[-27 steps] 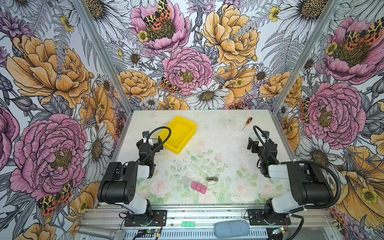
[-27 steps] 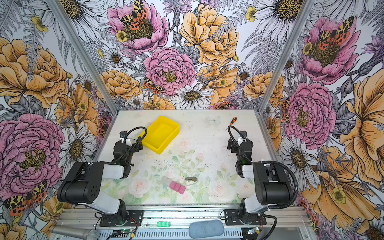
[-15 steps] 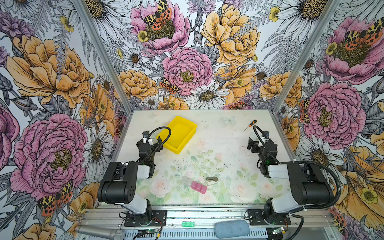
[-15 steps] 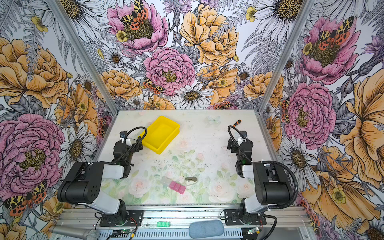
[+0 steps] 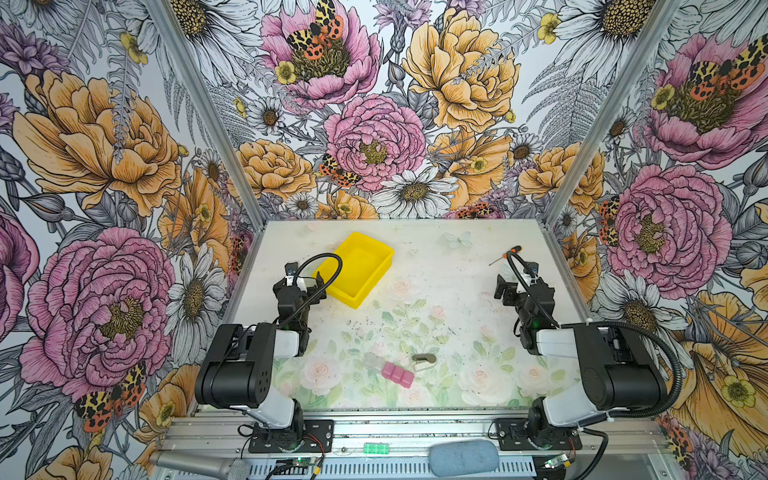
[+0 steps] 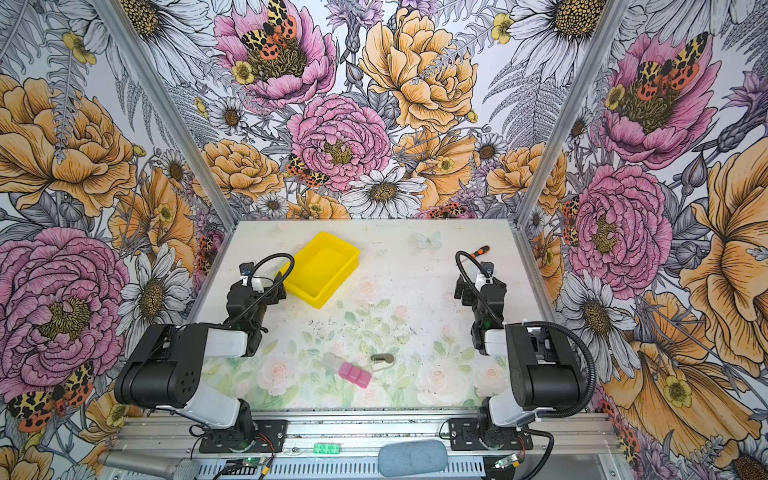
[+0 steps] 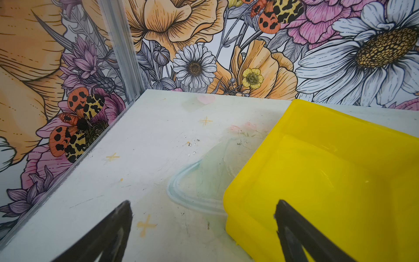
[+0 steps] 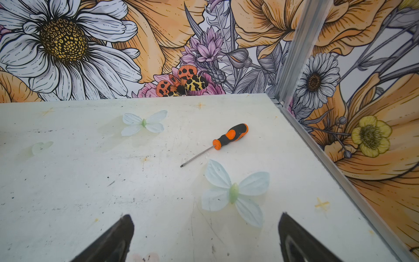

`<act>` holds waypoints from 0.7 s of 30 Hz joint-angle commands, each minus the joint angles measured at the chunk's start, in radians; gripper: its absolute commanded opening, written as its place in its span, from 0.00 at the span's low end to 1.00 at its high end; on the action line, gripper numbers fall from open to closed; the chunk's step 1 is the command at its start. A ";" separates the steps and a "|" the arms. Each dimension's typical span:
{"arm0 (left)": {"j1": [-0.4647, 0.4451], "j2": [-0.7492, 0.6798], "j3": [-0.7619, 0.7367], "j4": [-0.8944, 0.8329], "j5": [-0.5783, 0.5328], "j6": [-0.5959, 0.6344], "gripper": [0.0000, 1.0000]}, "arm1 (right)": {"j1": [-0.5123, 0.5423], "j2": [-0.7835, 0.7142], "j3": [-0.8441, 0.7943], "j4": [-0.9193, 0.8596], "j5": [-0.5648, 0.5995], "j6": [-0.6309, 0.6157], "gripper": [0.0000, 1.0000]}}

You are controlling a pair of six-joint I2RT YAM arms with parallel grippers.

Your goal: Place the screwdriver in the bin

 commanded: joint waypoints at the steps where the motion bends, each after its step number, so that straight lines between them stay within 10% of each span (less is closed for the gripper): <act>1: 0.007 -0.002 -0.003 0.019 0.022 -0.005 0.99 | 0.000 0.016 0.014 0.004 -0.006 -0.003 0.99; 21: 0.015 -0.037 0.007 -0.028 0.034 -0.014 0.99 | 0.003 -0.047 0.052 -0.113 0.070 0.021 0.99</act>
